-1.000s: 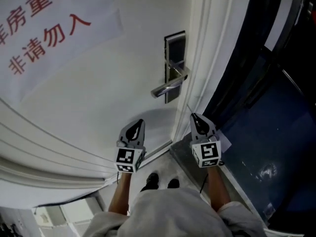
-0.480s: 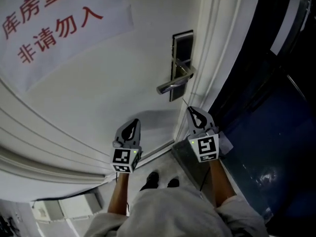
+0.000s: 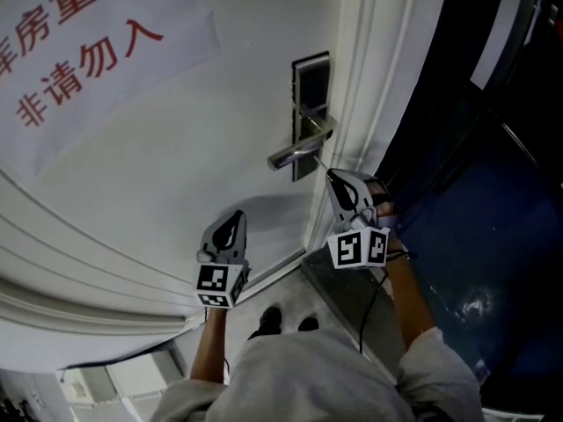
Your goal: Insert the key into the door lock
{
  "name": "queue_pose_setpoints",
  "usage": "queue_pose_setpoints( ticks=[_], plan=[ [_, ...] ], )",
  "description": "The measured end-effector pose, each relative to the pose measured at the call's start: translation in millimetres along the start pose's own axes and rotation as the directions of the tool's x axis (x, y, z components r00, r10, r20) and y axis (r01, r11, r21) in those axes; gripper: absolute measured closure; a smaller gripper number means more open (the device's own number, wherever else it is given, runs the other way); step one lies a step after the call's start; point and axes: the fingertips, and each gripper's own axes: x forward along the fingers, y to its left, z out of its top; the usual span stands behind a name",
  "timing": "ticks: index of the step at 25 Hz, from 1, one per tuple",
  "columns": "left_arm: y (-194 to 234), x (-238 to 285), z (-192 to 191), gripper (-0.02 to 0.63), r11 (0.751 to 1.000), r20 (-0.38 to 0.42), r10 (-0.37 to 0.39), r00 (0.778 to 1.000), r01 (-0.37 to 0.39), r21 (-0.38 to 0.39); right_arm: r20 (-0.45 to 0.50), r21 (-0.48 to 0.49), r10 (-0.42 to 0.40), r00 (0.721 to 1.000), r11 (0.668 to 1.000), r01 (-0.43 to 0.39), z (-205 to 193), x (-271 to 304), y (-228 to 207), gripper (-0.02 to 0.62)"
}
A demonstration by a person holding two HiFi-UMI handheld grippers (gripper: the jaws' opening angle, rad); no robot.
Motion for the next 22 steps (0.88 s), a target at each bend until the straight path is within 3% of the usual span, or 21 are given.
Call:
queue_pose_setpoints(
  ticks=[3, 6, 22],
  plan=[
    [-0.1, 2.2, 1.2, 0.588, 1.000, 0.005, -0.003, 1.000, 0.003, 0.000, -0.021, -0.182, -0.024, 0.999, 0.983, 0.020, -0.5, 6.5, -1.1, 0.566],
    [-0.1, 3.4, 1.9, 0.588, 1.000, 0.007, -0.007, 1.000, 0.007, -0.001, -0.030, -0.275, -0.042, 0.999, 0.961, 0.032, -0.1, 12.7, -4.5, 0.566],
    [2.3, 9.5, 0.0, 0.588, 1.000, 0.006, -0.021, 1.000, 0.021, -0.003, -0.044, -0.340, -0.041, 0.998, 0.940, 0.024, -1.1, 26.8, -5.9, 0.566]
  ],
)
